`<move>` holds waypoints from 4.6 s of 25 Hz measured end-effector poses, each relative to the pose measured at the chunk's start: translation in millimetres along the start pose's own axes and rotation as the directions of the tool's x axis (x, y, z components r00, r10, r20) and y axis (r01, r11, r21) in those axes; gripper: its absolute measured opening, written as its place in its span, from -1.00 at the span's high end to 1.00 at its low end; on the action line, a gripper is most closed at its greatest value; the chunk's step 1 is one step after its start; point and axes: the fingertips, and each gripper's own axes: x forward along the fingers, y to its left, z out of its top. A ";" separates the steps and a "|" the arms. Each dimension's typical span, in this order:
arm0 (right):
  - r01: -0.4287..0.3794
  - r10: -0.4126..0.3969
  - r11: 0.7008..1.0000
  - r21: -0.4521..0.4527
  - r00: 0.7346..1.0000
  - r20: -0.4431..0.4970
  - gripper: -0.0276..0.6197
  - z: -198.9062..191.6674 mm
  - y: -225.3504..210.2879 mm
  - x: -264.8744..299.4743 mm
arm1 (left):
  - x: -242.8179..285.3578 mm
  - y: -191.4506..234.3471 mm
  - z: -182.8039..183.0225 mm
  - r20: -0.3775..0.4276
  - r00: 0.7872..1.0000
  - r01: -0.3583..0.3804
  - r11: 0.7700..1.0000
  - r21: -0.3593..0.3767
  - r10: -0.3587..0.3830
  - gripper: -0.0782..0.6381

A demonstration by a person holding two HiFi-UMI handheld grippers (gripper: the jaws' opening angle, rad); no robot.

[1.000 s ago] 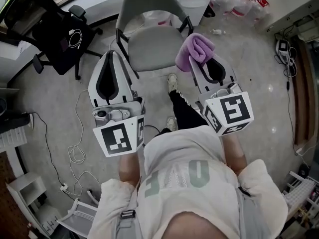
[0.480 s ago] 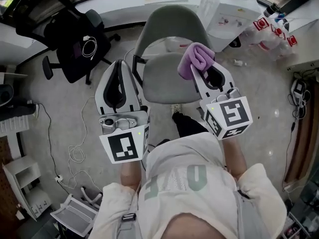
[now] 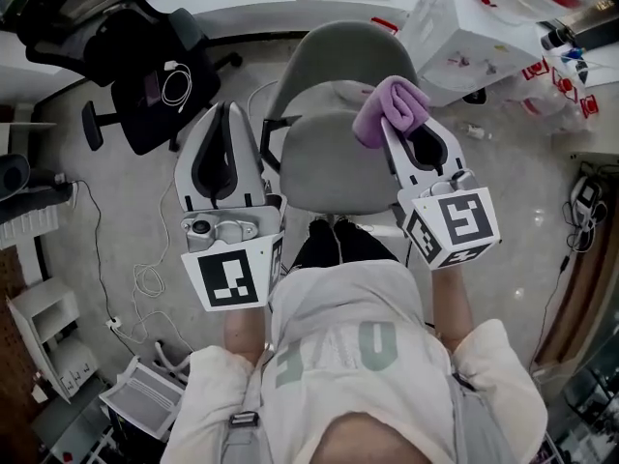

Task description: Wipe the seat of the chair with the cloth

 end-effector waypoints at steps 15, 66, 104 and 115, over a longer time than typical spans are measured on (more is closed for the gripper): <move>-0.038 0.057 0.980 0.195 0.994 -0.091 0.64 -25.6 -13.4 51.4 | 62.5 -6.8 -29.1 0.004 0.994 0.113 0.992 -0.060 -0.113 0.74; 0.291 0.127 0.899 0.326 0.541 -0.831 0.64 -543.0 -103.4 202.5 | -10.6 -11.5 -380.5 -0.416 0.889 0.117 0.974 -0.197 -0.190 0.74; 0.200 0.210 0.876 0.438 0.659 -0.722 0.64 -482.0 -31.3 191.4 | -28.8 6.3 -383.1 -0.435 0.893 0.059 0.988 -0.145 -0.117 0.74; 0.004 0.517 0.804 0.595 0.490 -0.702 0.64 -557.4 142.7 244.7 | -60.7 37.8 -400.9 -0.474 0.880 -0.006 0.995 -0.103 -0.044 0.74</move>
